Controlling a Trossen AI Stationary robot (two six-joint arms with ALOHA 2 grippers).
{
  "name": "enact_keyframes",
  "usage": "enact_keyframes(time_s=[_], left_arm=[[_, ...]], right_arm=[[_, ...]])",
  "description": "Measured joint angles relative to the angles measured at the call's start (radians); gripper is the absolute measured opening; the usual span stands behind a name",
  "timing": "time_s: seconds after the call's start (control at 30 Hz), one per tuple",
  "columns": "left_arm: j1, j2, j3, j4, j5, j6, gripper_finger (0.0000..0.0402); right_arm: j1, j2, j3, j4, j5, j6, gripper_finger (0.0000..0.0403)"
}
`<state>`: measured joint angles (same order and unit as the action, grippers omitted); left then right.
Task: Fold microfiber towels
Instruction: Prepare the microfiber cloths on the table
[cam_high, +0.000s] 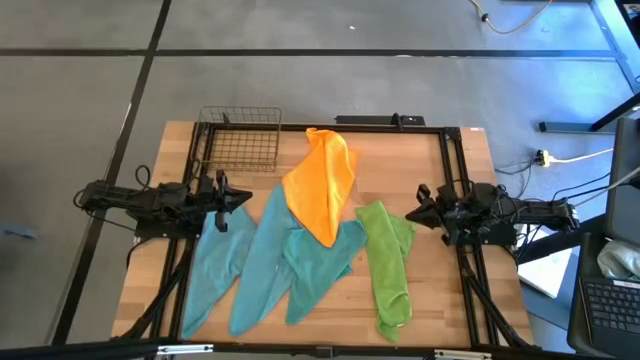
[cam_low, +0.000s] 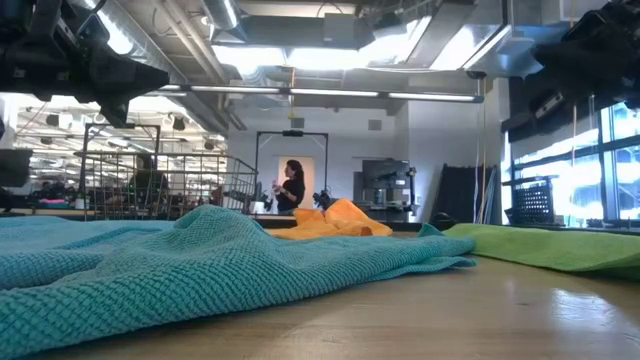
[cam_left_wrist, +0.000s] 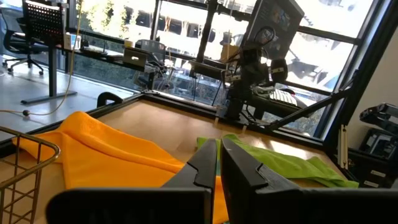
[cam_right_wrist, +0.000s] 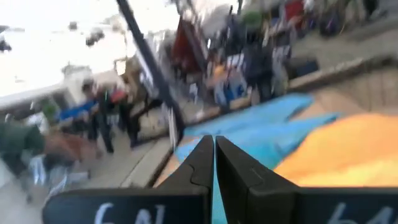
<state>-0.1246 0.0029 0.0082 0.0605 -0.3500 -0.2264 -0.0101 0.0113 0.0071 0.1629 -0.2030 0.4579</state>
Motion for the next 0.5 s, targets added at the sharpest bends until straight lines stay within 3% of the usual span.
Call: enact_keyframes(time_s=[0.13,0.23,0.4,0.5], left_arm=[[0.0,0.0,0.0,0.0,0.0,0.0,0.0014],[0.0,0.0,0.0,0.0,-0.007,-0.001,0.0014],[0.011,0.0,0.0,0.012,-0.222,-0.003,0.0014],[0.015,0.0,0.0,0.013,-0.248,-0.037,0.0014]], right_arm=[[0.0,0.018,0.004,0.213,0.266,0.028,0.002],[0.0,0.059,0.071,0.218,0.462,0.034,0.002],[0.0,0.254,0.256,0.133,0.497,-0.044,0.002],[0.0,0.443,0.426,0.041,0.498,-0.045,0.002]])
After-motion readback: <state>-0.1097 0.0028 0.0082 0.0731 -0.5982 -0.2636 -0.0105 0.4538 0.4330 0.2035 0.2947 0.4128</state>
